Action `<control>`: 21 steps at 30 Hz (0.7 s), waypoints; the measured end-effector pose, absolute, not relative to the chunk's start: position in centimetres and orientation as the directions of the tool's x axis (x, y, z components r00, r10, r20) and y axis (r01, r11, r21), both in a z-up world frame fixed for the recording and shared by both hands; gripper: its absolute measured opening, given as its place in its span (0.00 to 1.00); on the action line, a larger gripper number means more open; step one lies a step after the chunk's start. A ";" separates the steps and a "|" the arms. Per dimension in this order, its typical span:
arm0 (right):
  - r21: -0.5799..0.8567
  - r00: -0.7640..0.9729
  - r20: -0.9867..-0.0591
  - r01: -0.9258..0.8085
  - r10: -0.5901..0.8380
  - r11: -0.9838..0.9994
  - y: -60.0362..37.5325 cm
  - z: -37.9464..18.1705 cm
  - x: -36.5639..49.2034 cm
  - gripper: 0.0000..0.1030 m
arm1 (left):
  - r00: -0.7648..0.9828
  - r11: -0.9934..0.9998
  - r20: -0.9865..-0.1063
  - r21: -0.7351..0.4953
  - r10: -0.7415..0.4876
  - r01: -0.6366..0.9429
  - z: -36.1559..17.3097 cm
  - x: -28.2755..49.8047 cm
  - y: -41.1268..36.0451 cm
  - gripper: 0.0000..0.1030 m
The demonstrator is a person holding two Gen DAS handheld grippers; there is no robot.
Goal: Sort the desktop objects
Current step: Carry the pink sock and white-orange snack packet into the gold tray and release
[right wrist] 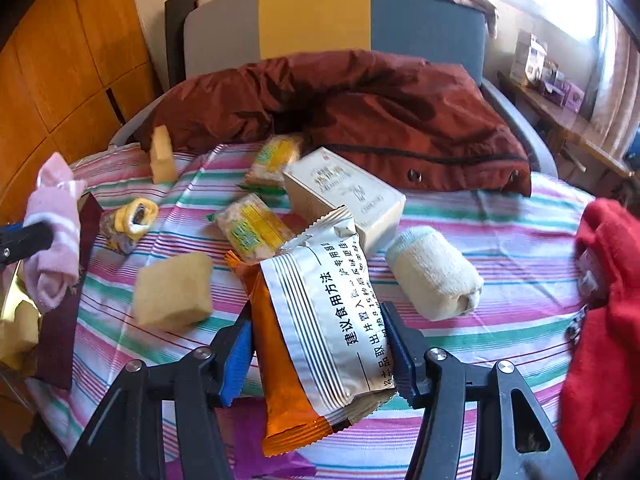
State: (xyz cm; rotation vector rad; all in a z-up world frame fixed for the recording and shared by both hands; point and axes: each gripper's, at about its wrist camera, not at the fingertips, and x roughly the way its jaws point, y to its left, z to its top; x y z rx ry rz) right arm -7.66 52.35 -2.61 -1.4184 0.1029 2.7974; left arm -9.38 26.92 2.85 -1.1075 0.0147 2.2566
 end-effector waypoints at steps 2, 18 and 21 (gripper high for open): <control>0.050 -0.606 -0.795 -0.016 -0.030 -0.999 51.3 -1.4 -7.4 0.58 | -0.463 -0.815 -0.716 -0.260 0.522 -0.517 2.9 -8.9 25.3 0.32; 0.191 -0.589 -0.736 0.295 -0.335 -0.936 33.8 3.3 -7.7 0.58 | -0.575 -0.927 -0.729 -0.253 0.370 -0.276 1.7 -5.9 9.0 0.33; 0.213 -0.562 -0.727 0.361 -0.394 -0.908 29.4 3.3 -7.9 0.58 | -0.608 -0.950 -0.730 -0.239 0.311 -0.199 1.6 -5.4 5.3 0.33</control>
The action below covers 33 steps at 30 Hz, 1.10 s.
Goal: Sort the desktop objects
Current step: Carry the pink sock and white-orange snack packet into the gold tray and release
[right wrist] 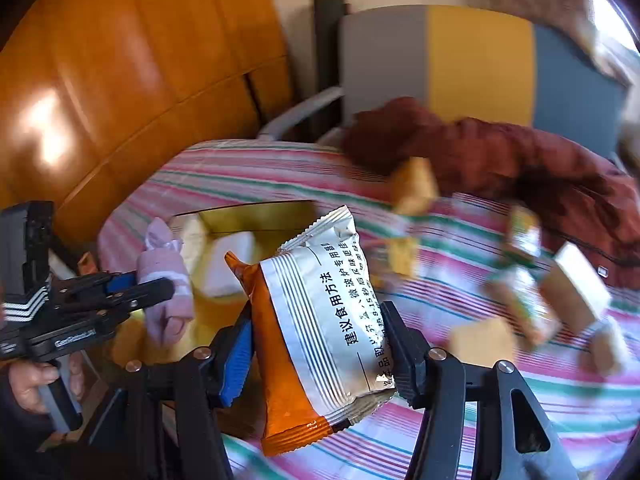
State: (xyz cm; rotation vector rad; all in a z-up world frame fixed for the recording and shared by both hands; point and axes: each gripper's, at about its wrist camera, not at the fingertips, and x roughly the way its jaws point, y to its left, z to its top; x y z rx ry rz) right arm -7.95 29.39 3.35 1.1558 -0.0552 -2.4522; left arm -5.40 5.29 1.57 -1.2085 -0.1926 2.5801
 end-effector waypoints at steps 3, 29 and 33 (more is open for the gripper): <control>0.240 -0.541 -0.720 0.394 -0.434 -0.888 26.3 3.2 -8.1 0.58 | -0.631 -0.967 -0.734 -0.212 0.252 -0.139 1.3 -5.0 2.4 0.33; 0.482 -0.375 -0.690 0.400 -0.619 -0.780 15.6 -0.9 -9.6 0.64 | -0.642 -0.974 -0.750 -0.225 0.158 0.023 -0.3 -1.9 -4.7 0.52; 0.460 -0.381 -0.702 0.402 -0.601 -0.792 15.7 -1.0 -8.8 0.67 | -0.640 -0.981 -0.754 -0.196 0.148 0.003 0.1 -1.7 -3.5 0.52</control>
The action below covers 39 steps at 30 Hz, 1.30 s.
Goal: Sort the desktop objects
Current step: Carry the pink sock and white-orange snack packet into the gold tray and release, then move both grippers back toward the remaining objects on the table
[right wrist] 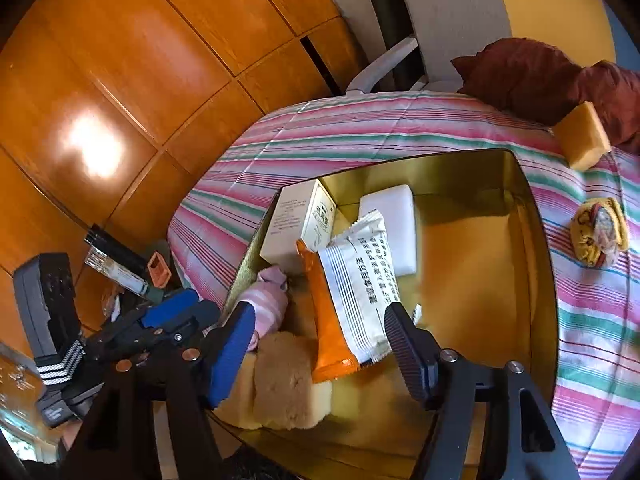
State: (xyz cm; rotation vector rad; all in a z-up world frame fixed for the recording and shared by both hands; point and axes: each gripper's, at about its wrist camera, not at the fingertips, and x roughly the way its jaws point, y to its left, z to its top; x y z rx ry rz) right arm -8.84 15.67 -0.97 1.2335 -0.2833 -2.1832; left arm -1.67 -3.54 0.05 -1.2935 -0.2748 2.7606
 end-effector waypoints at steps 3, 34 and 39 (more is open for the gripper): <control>0.389 -0.421 -0.717 0.419 -0.555 -0.820 15.7 -0.4 -7.5 0.74 | -0.643 -0.984 -0.752 -0.179 0.145 -0.012 0.5 -1.5 -2.6 0.52; 0.151 -0.621 -0.726 0.276 -0.296 -0.949 25.2 1.3 -2.9 0.93 | -0.669 -0.971 -0.719 -0.040 0.191 -0.235 3.9 -1.1 7.7 0.52; 0.145 -0.629 -0.742 0.187 -0.232 -0.972 29.4 1.2 -3.1 0.93 | -0.655 -0.955 -0.722 -0.031 0.225 -0.295 3.9 -1.3 10.1 0.52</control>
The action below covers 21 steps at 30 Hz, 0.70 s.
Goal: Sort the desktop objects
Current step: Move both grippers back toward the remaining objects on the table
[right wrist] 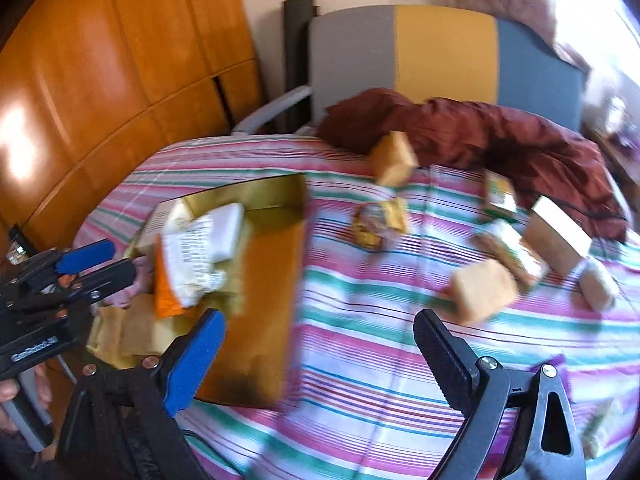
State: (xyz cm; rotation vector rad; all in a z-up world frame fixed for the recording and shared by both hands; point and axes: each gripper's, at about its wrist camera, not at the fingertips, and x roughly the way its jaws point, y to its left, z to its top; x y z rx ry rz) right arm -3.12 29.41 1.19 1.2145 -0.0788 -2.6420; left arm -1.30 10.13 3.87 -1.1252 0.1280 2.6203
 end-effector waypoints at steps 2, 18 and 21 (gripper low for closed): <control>0.134 -0.631 -0.750 0.149 -0.199 -0.980 31.1 1.2 -3.1 0.93 | -0.648 -0.948 -0.724 -0.029 0.238 -0.316 3.8 -1.3 11.0 0.52; 0.112 -0.602 -0.798 -0.146 -0.002 -0.983 44.8 0.8 -4.2 0.94 | -0.553 -0.902 -0.771 -0.061 0.315 -0.428 2.0 -2.2 15.9 0.52; 0.111 -0.599 -0.801 -0.185 0.022 -0.976 46.7 0.6 -4.9 0.94 | -0.537 -0.897 -0.780 -0.067 0.320 -0.437 1.7 -2.5 16.3 0.52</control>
